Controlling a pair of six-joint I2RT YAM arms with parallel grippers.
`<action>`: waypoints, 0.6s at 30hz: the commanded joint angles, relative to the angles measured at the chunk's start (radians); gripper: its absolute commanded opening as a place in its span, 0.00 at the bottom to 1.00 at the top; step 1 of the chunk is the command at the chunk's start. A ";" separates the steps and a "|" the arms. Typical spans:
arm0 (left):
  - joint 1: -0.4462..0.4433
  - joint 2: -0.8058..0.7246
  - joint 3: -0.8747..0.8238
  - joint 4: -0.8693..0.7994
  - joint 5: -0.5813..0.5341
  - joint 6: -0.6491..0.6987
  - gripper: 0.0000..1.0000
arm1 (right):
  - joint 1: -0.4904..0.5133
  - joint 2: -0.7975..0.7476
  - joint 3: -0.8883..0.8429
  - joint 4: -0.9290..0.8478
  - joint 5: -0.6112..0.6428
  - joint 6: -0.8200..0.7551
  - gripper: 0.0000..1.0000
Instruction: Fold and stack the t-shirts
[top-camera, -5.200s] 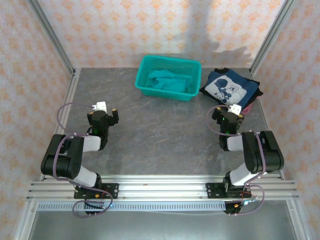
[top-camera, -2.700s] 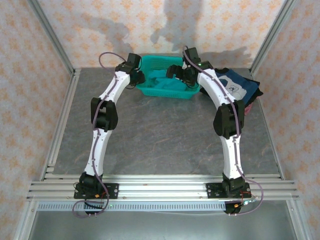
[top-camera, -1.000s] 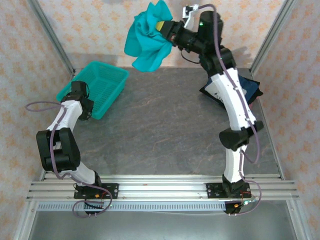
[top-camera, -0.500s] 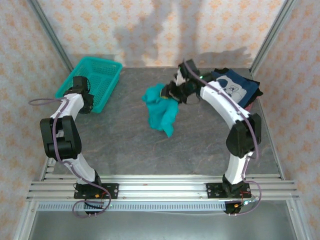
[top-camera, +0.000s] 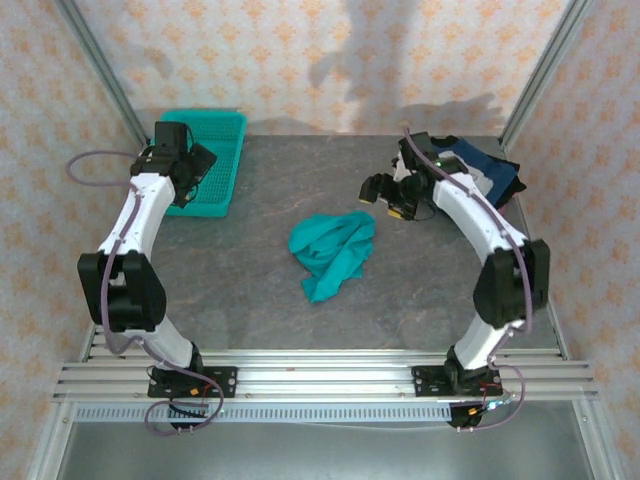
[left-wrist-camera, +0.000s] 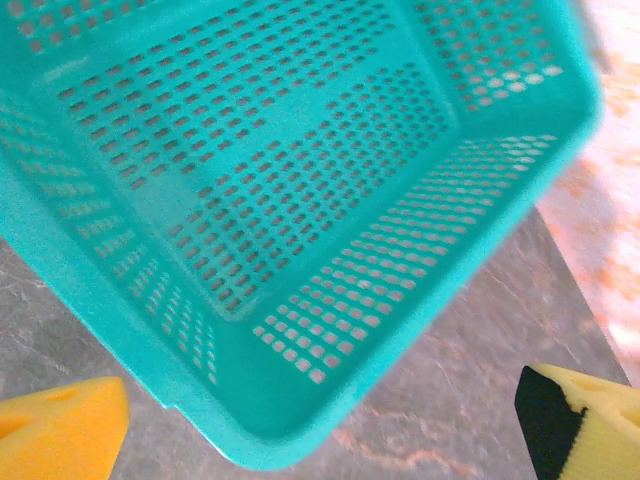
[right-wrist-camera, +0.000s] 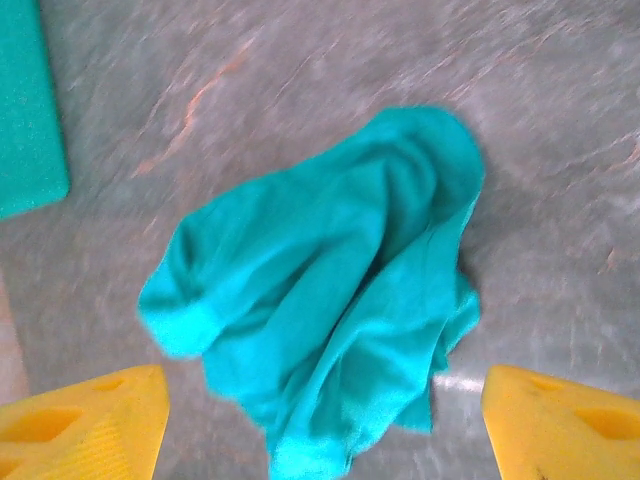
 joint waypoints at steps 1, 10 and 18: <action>-0.010 -0.087 0.014 -0.114 -0.012 0.098 1.00 | 0.059 -0.100 -0.081 -0.093 -0.083 -0.104 0.81; -0.141 -0.200 -0.097 -0.131 0.031 0.205 1.00 | 0.240 -0.046 -0.189 -0.127 -0.041 -0.210 0.75; -0.438 -0.134 -0.354 0.093 0.174 0.181 0.91 | 0.298 -0.023 -0.330 0.079 -0.051 -0.186 0.71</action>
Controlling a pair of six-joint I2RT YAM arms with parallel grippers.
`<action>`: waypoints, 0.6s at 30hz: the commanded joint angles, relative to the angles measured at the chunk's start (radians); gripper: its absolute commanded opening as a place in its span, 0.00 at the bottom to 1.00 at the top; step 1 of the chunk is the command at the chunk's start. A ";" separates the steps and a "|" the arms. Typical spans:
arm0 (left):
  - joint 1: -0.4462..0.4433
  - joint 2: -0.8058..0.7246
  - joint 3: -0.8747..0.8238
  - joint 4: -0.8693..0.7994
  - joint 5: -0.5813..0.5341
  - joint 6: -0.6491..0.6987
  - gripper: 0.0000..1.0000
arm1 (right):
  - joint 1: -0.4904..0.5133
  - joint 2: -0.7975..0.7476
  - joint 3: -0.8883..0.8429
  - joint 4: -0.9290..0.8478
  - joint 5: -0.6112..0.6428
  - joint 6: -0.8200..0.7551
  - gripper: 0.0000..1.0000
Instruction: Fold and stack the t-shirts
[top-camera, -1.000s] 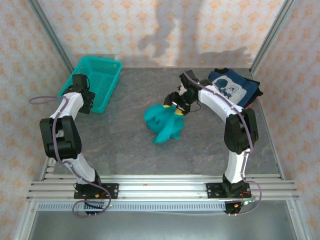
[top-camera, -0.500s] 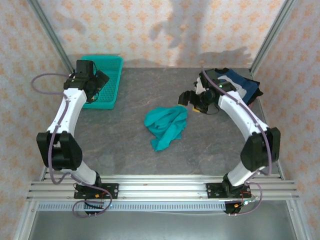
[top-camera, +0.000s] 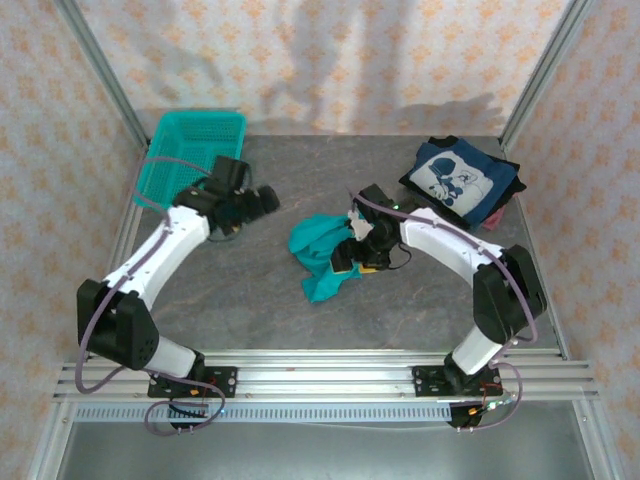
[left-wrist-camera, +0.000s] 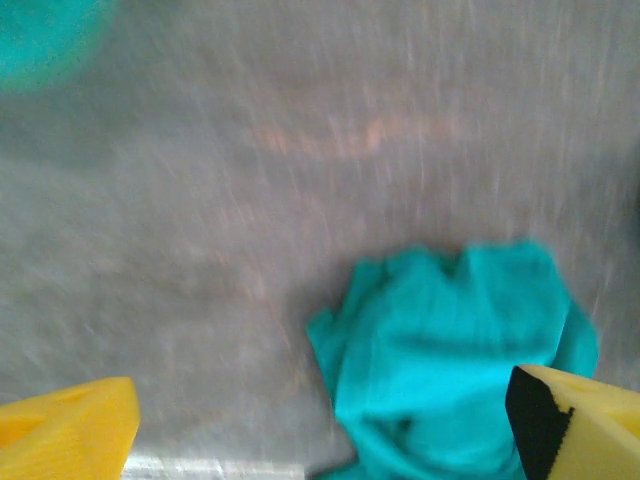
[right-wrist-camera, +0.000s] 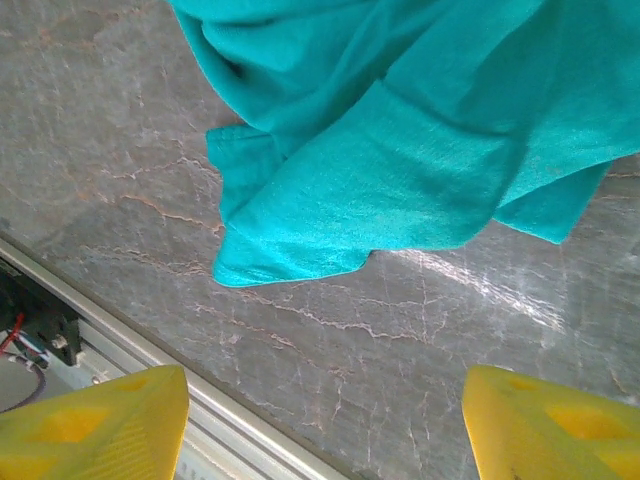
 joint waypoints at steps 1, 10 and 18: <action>-0.061 0.055 -0.070 0.106 0.045 -0.005 0.90 | 0.011 0.011 -0.056 0.103 0.038 0.008 0.71; -0.131 0.243 -0.061 0.258 0.049 -0.019 0.81 | 0.011 0.026 -0.170 0.326 0.039 0.106 0.70; -0.138 0.370 0.025 0.275 0.084 -0.003 0.62 | 0.017 0.070 -0.173 0.406 0.016 0.146 0.67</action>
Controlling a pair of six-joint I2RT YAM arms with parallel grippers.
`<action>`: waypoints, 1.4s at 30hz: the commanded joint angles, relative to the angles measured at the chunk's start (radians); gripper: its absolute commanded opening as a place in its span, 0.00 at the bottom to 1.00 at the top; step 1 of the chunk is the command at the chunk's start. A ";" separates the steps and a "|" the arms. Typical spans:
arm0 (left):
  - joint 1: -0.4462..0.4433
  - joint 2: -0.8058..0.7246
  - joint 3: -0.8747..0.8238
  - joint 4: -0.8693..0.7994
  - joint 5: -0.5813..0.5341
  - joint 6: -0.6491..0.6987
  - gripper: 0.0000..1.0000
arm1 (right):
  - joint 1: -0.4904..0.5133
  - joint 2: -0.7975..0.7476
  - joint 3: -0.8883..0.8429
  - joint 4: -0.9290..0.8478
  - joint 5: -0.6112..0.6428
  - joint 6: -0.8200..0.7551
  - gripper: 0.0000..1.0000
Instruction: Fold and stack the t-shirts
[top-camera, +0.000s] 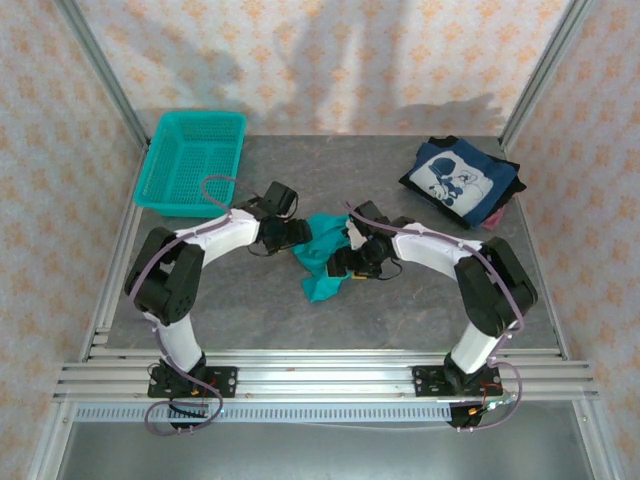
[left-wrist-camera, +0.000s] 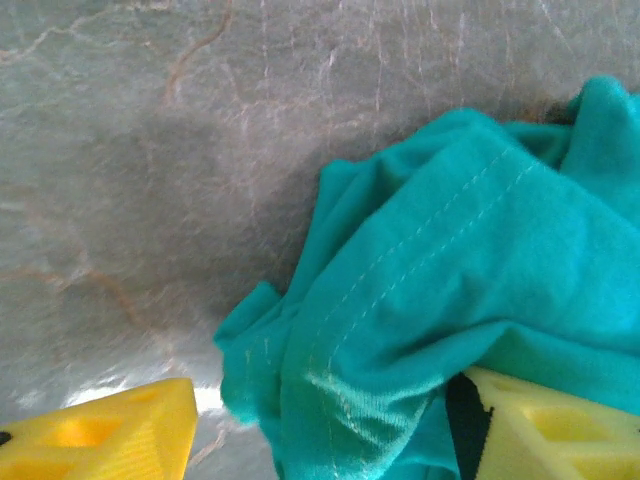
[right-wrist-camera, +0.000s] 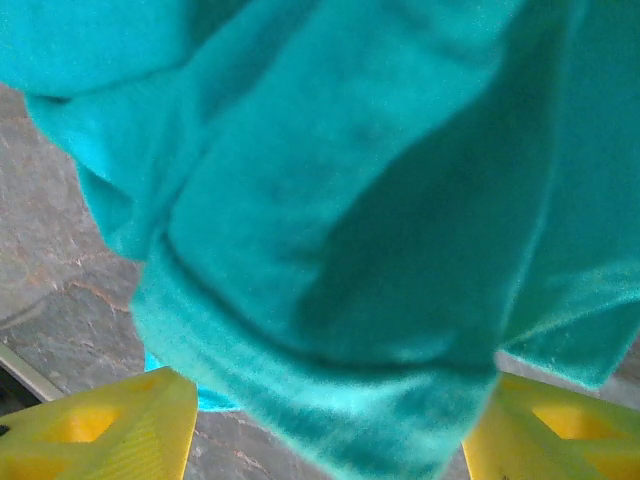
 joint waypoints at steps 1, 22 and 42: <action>-0.011 0.037 0.059 0.018 0.016 0.010 0.58 | 0.006 0.014 -0.007 0.064 -0.002 0.032 0.64; -0.011 0.002 0.075 -0.006 0.047 0.038 0.00 | -0.003 -0.055 0.047 -0.091 0.031 -0.018 0.25; -0.011 -0.006 0.050 0.015 0.079 0.036 0.00 | -0.053 -0.006 0.047 0.028 0.123 0.072 0.38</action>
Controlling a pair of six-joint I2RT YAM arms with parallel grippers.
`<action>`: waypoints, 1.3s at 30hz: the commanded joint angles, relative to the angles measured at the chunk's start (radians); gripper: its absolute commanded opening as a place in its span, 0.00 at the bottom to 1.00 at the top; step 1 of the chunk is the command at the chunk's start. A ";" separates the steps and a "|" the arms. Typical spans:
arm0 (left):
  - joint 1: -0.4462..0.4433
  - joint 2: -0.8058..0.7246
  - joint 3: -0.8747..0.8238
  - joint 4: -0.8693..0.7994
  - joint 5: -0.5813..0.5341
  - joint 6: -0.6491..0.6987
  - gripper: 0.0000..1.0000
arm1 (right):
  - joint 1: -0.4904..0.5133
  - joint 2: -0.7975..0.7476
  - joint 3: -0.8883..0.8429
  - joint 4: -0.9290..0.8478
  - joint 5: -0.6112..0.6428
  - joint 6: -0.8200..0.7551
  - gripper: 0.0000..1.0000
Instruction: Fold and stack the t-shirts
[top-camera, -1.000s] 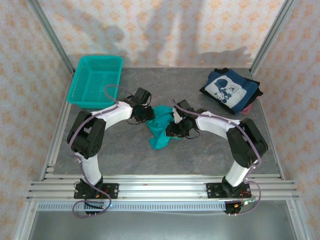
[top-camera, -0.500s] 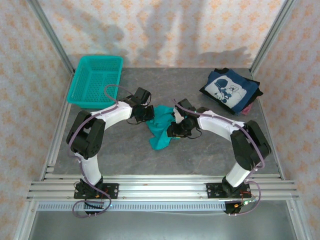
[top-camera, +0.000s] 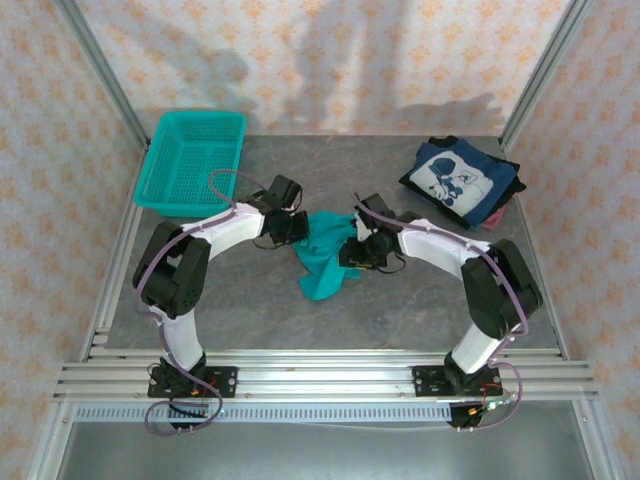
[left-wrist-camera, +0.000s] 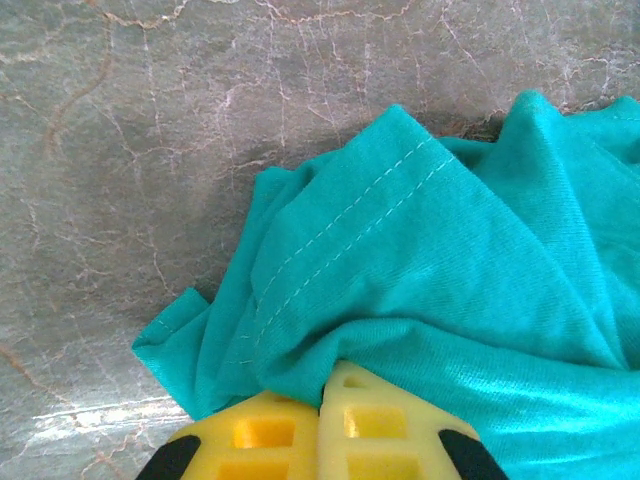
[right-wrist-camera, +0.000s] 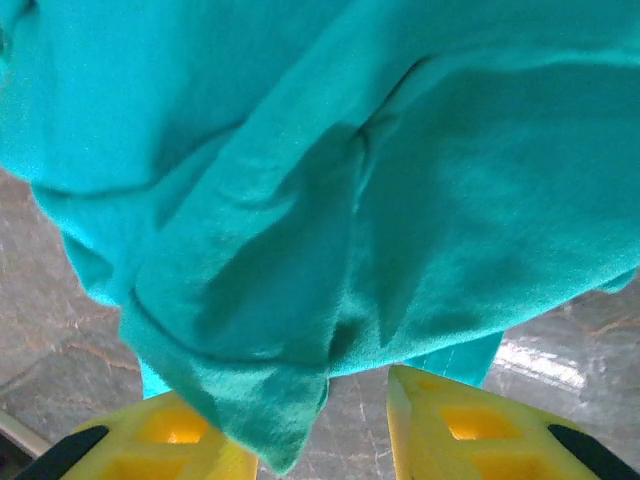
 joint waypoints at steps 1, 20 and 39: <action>-0.011 -0.048 -0.017 0.006 0.017 0.015 0.00 | -0.010 0.022 0.026 0.052 0.032 0.029 0.38; -0.011 -0.083 -0.049 0.008 0.003 0.016 0.00 | -0.022 -0.083 0.022 -0.003 0.001 0.037 0.00; 0.138 -0.444 0.184 -0.224 -0.135 0.082 0.00 | -0.146 -0.349 0.326 -0.180 0.084 0.020 0.00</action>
